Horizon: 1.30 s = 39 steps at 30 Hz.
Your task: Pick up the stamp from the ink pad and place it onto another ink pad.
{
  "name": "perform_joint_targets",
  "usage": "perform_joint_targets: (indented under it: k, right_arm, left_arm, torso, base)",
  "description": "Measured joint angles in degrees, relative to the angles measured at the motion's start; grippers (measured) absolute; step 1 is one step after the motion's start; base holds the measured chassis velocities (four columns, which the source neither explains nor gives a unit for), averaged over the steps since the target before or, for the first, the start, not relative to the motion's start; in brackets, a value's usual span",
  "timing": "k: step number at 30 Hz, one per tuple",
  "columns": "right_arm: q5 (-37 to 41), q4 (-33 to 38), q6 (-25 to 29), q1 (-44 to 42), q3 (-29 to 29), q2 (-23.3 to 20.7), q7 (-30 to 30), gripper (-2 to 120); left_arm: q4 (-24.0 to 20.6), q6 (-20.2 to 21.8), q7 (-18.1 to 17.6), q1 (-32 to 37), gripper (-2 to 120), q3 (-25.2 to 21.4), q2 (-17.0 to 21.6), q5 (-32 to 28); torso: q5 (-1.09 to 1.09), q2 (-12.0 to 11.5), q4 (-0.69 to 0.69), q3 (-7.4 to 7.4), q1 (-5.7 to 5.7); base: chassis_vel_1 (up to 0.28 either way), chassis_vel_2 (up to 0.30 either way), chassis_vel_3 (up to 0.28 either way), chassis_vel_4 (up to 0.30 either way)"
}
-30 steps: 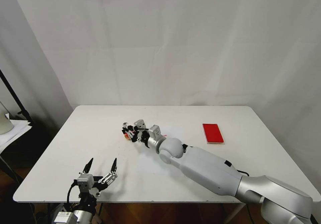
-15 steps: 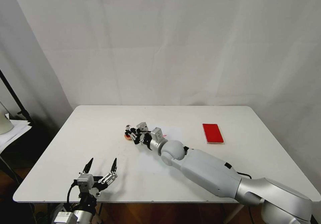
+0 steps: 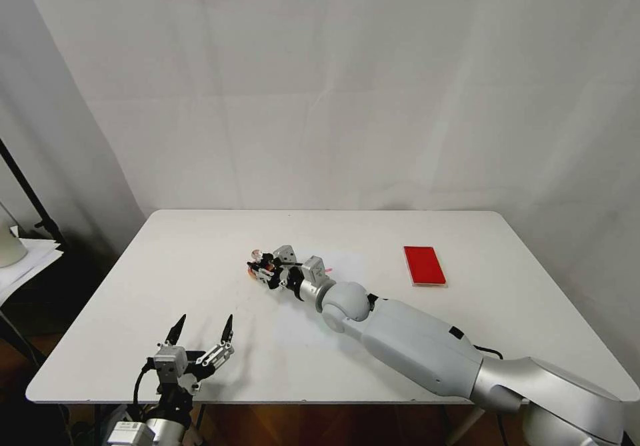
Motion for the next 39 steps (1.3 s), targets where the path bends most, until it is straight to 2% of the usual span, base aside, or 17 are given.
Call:
perform_joint_targets:
  k: [2, 9, 12, 13, 15, 17, 21, 22, 26, 27, 29, 31, 32, 33, 34, 35, 39]
  right_arm:
    - [0.0, 0.1, 0.0, 0.0, 0.0, 0.0, 0.1, 58]
    - [0.0, 1.4, -0.3, 0.0, 0.0, -0.7, 0.2, 82]
    - [-1.5, 5.0, -0.7, 0.0, -0.4, -4.3, -0.1, 95]
    - [-1.5, 5.0, -0.7, 0.0, -0.4, -4.3, -0.1, 95]
    - [-3.5, 8.6, -1.0, -0.4, -0.4, -7.8, -0.3, 102]
    - [-4.1, 9.6, -1.1, -0.6, -0.3, -8.7, -0.4, 103]
    - [-11.4, 20.3, -0.9, -3.2, 2.2, -18.1, -1.3, 112]
    - [-11.4, 20.3, -0.9, -3.2, 2.2, -18.1, -1.3, 112]
    - [-15.5, 28.6, 4.2, -9.4, 9.0, -27.1, -4.6, 114]
    - [-15.5, 28.6, 4.2, -9.4, 9.0, -27.1, -4.6, 114]
    - [-16.7, 31.6, 5.0, -14.3, 14.9, -30.8, -6.3, 114]
    - [-18.4, 35.7, 5.2, -24.0, 24.9, -33.8, -4.0, 112]
    - [-18.4, 35.7, 5.2, -24.0, 24.9, -33.8, -4.0, 112]
    - [-19.4, 37.1, 5.2, -27.9, 28.7, -34.3, -2.4, 111]
    - [-20.4, 39.2, 5.5, -34.8, 35.8, -34.8, 1.0, 109]
    - [-20.4, 39.2, 5.5, -34.8, 35.8, -34.8, 1.0, 109]
    - [-21.0, 45.9, 5.5, -54.8, 53.9, -32.2, 10.9, 101]
  left_arm:
    - [0.0, 0.0, 0.0, 0.0, 100, 0.0, 0.0, 0.0]
    - [0.0, 0.0, 0.0, 0.0, 100, 0.0, 0.0, 0.0]
    - [0.0, 0.0, 0.0, 0.0, 100, 0.0, 0.0, 0.0]
    - [0.0, 0.0, 0.0, 0.0, 100, 0.0, 0.0, 0.0]
    - [0.0, 0.0, 0.0, 0.0, 100, 0.0, 0.0, 0.0]
    - [0.0, 0.0, 0.0, 0.0, 100, 0.0, 0.0, 0.0]
    - [0.0, 0.0, 0.0, 0.0, 100, 0.0, 0.0, 0.0]
    - [0.0, 0.0, 0.0, 0.0, 100, 0.0, 0.0, 0.0]
    - [0.0, 0.0, 0.0, 0.0, 100, 0.0, 0.0, 0.0]
    - [0.0, 0.0, 0.0, 0.0, 100, 0.0, 0.0, 0.0]
    - [0.0, 0.0, 0.0, 0.0, 100, 0.0, 0.0, 0.0]
    - [0.0, 0.0, 0.0, 0.0, 100, 0.0, 0.0, 0.0]
    - [0.0, 0.0, 0.0, 0.0, 100, 0.0, 0.0, 0.0]
    - [0.0, 0.0, 0.0, 0.0, 100, 0.0, 0.0, 0.0]
    - [0.0, 0.0, 0.0, 0.0, 100, 0.0, 0.0, 0.0]
    - [0.0, 0.0, 0.0, 0.0, 100, 0.0, 0.0, 0.0]
    - [0.0, 0.0, 0.0, 0.0, 100, 0.0, 0.0, 0.0]
  torso:
    - [0.00, 0.0, 0.00, 0.00, 0.00]
    - [0.00, 0.0, 0.01, 0.00, 0.00]
    - [0.01, 0.0, 0.01, 0.00, 0.00]
    - [0.01, 0.0, 0.01, 0.00, 0.00]
    - [0.01, 0.0, 0.00, 0.00, 0.00]
    - [0.01, 0.0, 0.00, 0.00, 0.00]
    - [0.02, 0.0, 0.00, 0.00, 0.00]
    - [0.02, 0.0, 0.00, 0.00, 0.00]
    - [0.02, 0.0, 0.01, 0.00, 0.00]
    - [0.02, 0.0, 0.01, 0.00, 0.00]
    - [0.02, 0.0, -0.01, 0.00, 0.00]
    - [0.02, 0.0, -0.01, 0.00, 0.00]
    - [0.02, 0.0, -0.01, 0.00, 0.00]
    - [0.05, 0.0, -0.01, 0.00, 0.00]
    - [0.02, 0.0, 0.01, -0.01, 0.00]
    - [0.02, 0.0, 0.01, -0.01, 0.00]
    - [0.01, 0.0, 0.01, -0.01, 0.00]
  base:
    - [0.000, 0.000, 0.000, 0.000]
    - [0.000, 0.000, 0.000, 0.000]
    - [0.000, 0.000, 0.000, 0.000]
    - [0.000, 0.000, 0.000, 0.000]
    - [0.000, 0.000, 0.000, 0.000]
    - [0.000, 0.000, 0.000, 0.000]
    - [0.000, 0.000, 0.000, 0.000]
    - [0.000, 0.000, 0.000, 0.000]
    - [0.000, 0.000, 0.000, 0.000]
    - [0.000, 0.000, 0.000, 0.000]
    - [0.000, 0.000, 0.000, 0.000]
    - [0.000, 0.000, 0.000, 0.000]
    - [0.000, 0.000, 0.000, 0.000]
    - [0.000, 0.000, 0.000, 0.000]
    - [0.000, 0.000, 0.000, 0.000]
    - [0.000, 0.000, 0.000, 0.000]
    - [0.000, 0.000, 0.000, 0.000]
